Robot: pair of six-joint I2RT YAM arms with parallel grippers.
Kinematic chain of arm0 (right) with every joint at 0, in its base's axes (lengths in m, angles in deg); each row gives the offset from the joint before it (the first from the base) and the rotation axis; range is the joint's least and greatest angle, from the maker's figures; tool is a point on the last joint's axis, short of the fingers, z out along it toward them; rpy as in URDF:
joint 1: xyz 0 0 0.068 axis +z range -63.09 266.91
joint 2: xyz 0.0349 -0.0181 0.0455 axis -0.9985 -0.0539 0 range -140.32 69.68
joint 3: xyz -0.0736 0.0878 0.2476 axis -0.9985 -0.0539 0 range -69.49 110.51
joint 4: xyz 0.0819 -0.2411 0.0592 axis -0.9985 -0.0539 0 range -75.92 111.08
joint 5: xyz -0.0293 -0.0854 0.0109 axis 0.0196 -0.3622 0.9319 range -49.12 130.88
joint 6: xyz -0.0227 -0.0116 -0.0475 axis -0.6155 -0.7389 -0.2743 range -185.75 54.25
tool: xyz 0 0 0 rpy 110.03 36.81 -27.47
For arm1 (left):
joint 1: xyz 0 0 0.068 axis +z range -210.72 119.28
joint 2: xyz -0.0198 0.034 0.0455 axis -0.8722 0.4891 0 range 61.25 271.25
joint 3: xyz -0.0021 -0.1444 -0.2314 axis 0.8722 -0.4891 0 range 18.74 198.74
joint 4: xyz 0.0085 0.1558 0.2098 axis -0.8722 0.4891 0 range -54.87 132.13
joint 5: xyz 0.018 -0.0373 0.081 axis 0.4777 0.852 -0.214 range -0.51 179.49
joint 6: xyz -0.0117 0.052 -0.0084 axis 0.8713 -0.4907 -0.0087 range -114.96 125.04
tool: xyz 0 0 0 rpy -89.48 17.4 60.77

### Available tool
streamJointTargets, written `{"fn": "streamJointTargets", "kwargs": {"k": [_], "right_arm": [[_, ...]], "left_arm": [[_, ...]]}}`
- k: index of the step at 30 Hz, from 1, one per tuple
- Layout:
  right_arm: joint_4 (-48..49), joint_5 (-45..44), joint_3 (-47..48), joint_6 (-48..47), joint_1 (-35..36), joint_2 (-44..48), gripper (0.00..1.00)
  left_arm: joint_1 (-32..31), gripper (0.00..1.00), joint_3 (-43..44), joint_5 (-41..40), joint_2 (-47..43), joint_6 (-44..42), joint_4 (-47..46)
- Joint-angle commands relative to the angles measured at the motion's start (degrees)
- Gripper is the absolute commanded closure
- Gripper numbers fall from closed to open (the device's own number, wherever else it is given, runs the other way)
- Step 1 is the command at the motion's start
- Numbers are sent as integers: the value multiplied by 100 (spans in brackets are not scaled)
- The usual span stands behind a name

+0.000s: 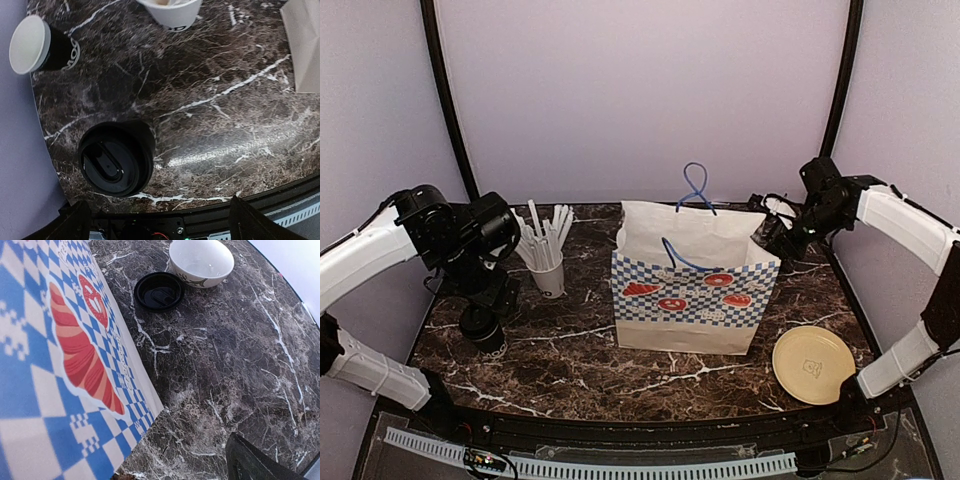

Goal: Pack the takeout coffee

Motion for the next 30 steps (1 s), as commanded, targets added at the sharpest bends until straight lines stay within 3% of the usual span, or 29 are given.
{"fn": "streamJointTargets", "kwargs": {"k": [1,4,9,12,20,30], "right_arm": [[-2,-376,-166,-40,-83,297,1],[-87,-388,-193,-94,-106,261,1],[-117,-236,-307,-161,-110,295,2],[-110,-241,-361,-195,-110,316,2],[-107,-201,-524,-269,-105,293,2],[-162,-159,-553,-313,-108,232,1]], "left_arm": [[797,1,-613,305,-431,245,-170],[1435,1,-1050,549,-590,7,-526],[1969,2,-1357,678,-443,-312,-828],[2099,5,-1467,1084,-377,-442,-1163],[2277,13,-1451,805,-89,-388,-1103],[2343,10,-1632,759,-553,-250,-920]]}}
